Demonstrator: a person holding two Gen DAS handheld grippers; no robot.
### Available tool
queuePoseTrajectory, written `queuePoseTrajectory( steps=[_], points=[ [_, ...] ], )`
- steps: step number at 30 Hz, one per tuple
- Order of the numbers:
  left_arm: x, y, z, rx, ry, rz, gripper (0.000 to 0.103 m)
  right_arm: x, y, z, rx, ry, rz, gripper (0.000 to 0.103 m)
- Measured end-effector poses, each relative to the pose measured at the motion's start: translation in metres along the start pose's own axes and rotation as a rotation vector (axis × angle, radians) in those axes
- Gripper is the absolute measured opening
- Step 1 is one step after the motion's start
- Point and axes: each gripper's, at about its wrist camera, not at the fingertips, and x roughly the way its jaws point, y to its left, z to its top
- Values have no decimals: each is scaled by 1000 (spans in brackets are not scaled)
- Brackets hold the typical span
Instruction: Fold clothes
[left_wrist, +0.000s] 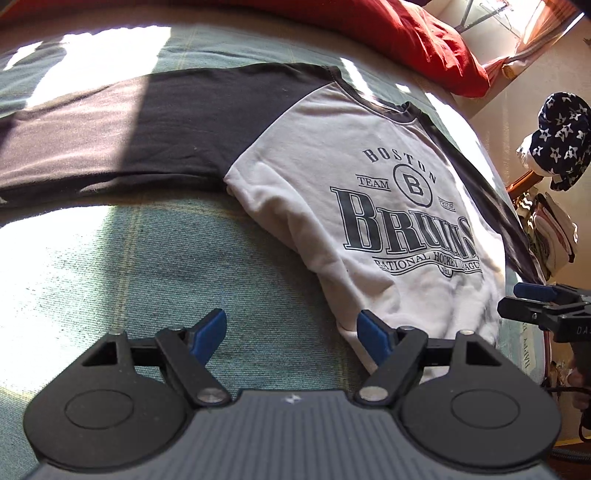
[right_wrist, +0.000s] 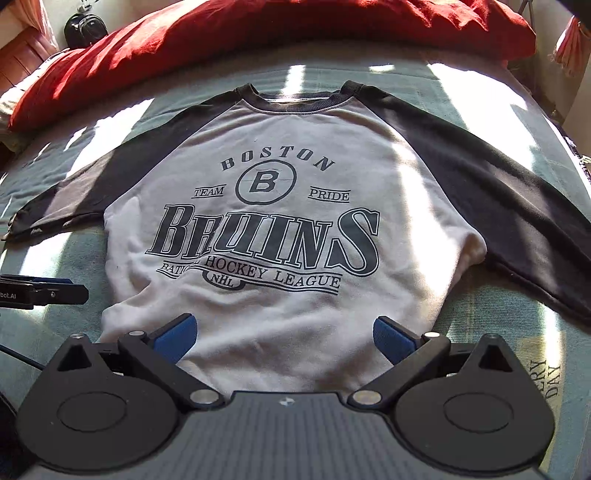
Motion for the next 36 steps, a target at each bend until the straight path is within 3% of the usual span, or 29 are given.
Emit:
queuePoseTrajectory(
  steps=[3,5,8,11,14,17,19,21,23,26,28,33,36],
  points=[
    [-7,4,1,18,-23,-24,77,-15,19,-11,21,-22,-6,103],
    [-17,12,11,45,-80,-3,77,-22,33,-19,31,-30,-12,103],
    [-34,41,38,88,-199,99,78,-27,50,-27,4,-48,14,103],
    [-37,93,72,67,-275,257,79,-22,63,-28,-68,-53,26,103],
    [-22,153,89,-34,-243,361,78,-25,68,-27,-127,-76,39,103],
    [-17,185,70,-88,-187,422,80,-24,66,-31,-160,-67,47,103],
    [-31,192,46,-112,-230,381,80,-21,62,-34,-172,-45,48,103],
    [-42,190,39,-120,-201,385,80,-17,57,-36,-168,-21,46,103],
    [-50,190,43,-108,-199,411,80,-15,53,-35,-164,-15,53,103],
    [-63,198,59,-80,-281,456,80,-12,49,-31,-160,-25,57,103],
    [-63,214,72,-118,-316,471,80,-10,50,-28,-159,-35,50,103],
    [-54,254,67,-241,-246,531,80,-3,52,-24,-152,-37,28,103],
    [-70,234,55,-224,-266,545,79,-5,51,-23,-163,-48,-1,103]
  ],
)
